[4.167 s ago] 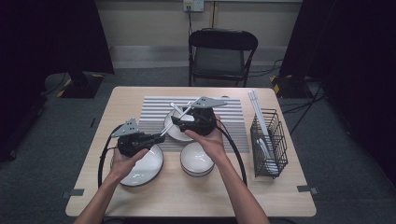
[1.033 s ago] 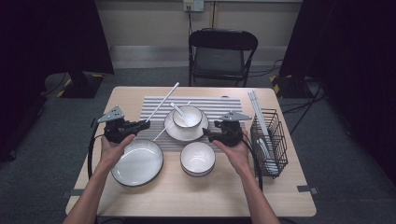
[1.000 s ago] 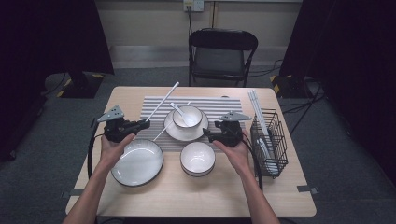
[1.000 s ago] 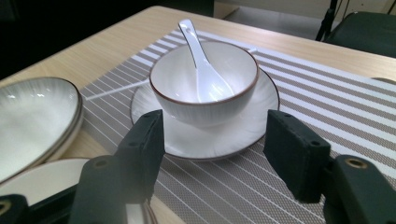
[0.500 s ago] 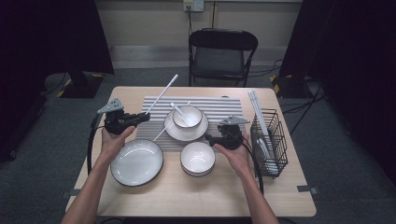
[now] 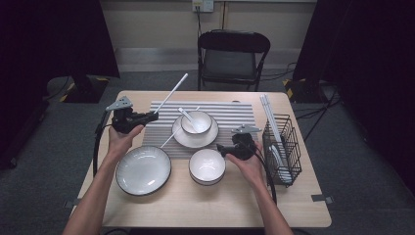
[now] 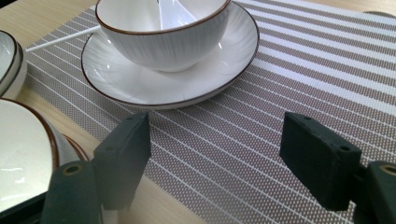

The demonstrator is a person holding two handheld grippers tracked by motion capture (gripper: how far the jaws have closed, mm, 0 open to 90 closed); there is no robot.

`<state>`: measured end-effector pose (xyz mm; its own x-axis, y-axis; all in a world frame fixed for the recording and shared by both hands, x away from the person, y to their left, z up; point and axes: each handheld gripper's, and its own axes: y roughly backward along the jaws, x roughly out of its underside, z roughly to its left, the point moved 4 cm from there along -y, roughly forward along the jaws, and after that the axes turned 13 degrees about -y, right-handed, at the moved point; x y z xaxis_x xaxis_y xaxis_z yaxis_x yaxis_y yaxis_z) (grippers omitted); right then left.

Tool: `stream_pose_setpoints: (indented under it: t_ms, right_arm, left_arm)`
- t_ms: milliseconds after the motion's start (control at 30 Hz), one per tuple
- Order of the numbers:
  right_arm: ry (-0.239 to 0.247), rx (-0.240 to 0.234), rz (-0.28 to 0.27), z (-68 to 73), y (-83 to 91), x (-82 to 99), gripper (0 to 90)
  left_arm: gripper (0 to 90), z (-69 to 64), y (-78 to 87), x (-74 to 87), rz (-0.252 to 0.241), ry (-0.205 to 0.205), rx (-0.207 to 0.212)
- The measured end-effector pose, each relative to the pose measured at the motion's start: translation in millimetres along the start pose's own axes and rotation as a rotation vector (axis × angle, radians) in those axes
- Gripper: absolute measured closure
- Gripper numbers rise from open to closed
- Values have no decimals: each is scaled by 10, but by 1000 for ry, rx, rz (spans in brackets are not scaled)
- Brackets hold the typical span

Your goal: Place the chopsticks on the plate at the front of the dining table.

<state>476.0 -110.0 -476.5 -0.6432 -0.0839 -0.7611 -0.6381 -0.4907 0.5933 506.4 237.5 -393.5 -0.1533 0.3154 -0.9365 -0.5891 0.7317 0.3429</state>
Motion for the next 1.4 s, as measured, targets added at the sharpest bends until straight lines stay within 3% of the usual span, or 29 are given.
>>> stream_pose_setpoints:
  t_ms: [100, 233, 500, 667, 800, 1200, 1400]
  right_arm:
    - [-12, 5, 13, -18, -25, 26, 227]
    - [-17, 10, 21, -30, -49, 45, 201]
    - [-40, 34, 5, -92, -50, 39, 197]
    - [-55, 45, 30, -154, -74, 86, 203]
    - [-29, 86, 46, -197, -114, 131, 201]
    - [-25, 147, 109, -293, -252, 297, 195]
    - [8, 169, 96, -274, -271, 333, 181]
  left_arm:
    - [861, 45, -50, -11, 10, -2, 1]
    - [860, 94, -98, -18, -24, 44, 6]
    - [860, 119, -189, 73, 17, 45, 5]
    - [860, 162, -237, 145, 47, 49, -4]
    - [860, 189, -265, 186, 61, 64, -9]
    - [860, 169, -370, 255, 90, 68, -9]
    - [859, 184, -397, 295, 110, 68, -10]
